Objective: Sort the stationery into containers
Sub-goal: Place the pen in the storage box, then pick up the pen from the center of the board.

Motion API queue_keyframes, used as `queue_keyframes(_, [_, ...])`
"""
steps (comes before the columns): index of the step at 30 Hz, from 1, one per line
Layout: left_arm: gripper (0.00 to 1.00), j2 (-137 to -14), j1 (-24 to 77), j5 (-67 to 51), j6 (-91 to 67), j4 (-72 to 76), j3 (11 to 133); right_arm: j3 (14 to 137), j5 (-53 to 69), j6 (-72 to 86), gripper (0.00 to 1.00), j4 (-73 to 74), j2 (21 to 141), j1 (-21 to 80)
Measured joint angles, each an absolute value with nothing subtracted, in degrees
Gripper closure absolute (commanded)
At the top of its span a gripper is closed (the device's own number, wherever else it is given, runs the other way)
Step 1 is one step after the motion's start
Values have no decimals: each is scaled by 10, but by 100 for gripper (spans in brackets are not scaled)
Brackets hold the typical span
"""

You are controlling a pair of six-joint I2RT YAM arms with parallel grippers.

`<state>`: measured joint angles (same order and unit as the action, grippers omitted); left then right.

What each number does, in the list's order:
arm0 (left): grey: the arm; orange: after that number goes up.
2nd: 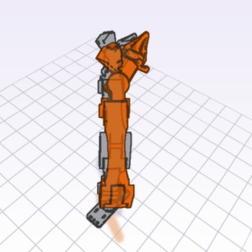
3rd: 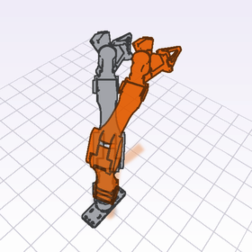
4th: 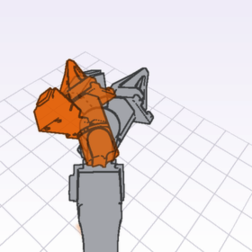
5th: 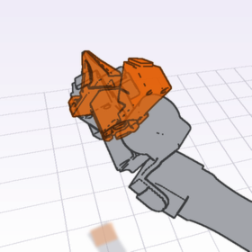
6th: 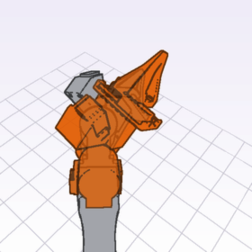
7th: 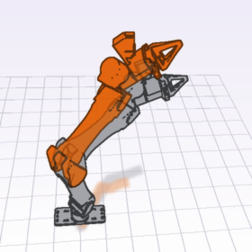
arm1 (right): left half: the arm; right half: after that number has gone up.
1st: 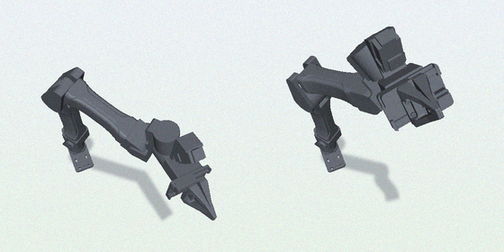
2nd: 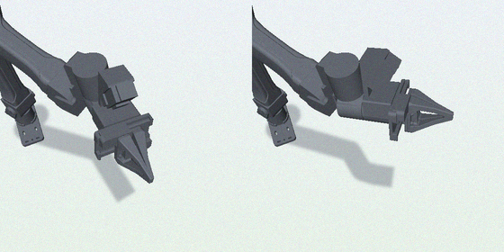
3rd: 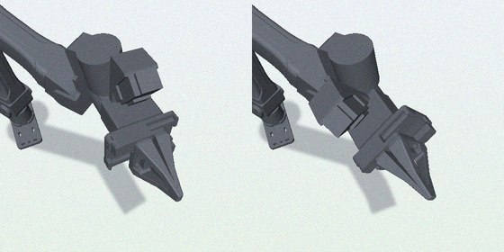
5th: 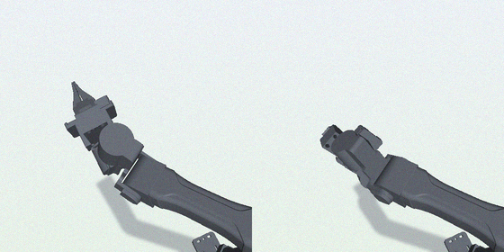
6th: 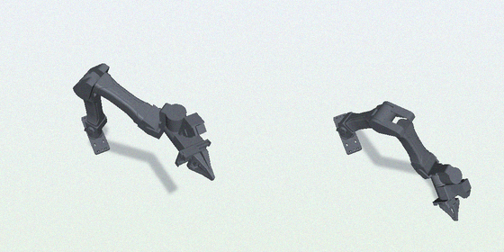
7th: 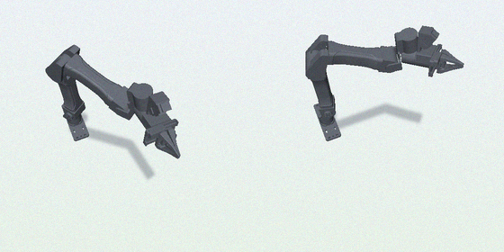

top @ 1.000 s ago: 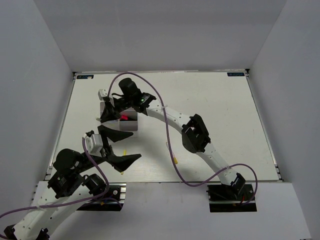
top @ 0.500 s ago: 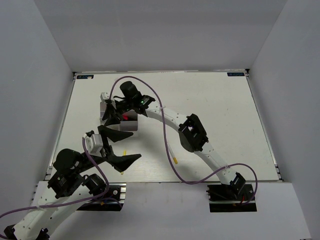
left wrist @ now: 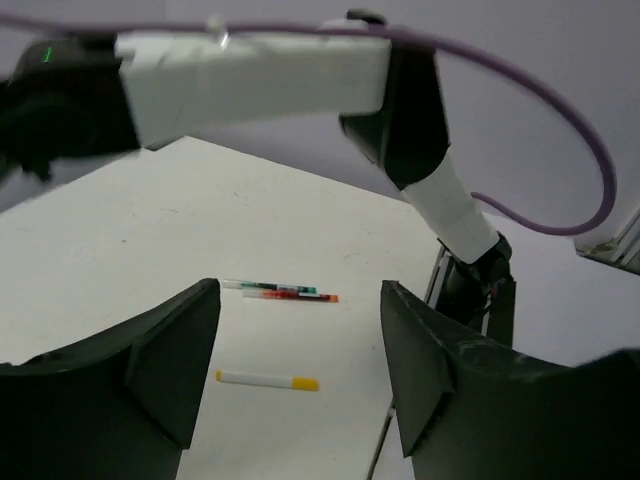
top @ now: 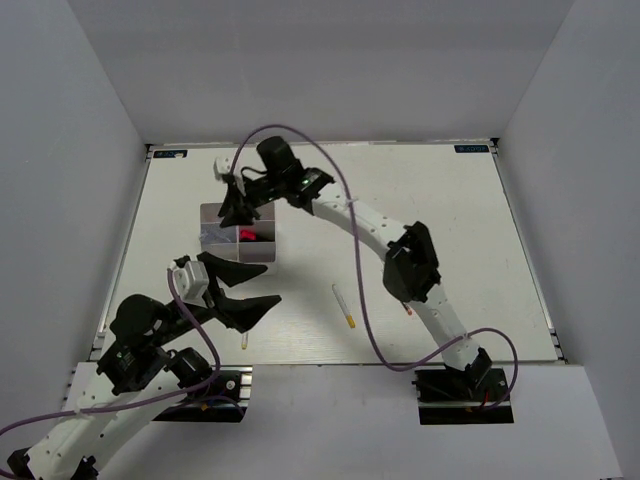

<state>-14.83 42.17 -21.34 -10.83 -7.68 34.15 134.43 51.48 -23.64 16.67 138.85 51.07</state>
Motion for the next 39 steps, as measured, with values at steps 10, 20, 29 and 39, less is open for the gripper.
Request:
queue_keyframes(10, [88, -293, 424, -141, -159, -126, 381, 1114, 264, -176, 100, 166, 1087, 383])
queue_keyframes(20, [32, -591, 430, 14, -305, -310, 443, 688, 243, -105, 28, 168, 845, 260])
queue_keyframes(29, [31, -558, 430, 115, -441, -403, 434, 552, 318, -75, 38, 131, 709, 211])
queue_keyframes(39, [34, -592, 429, 190, -505, -447, 386, 520, 398, -49, 41, 100, 703, 170])
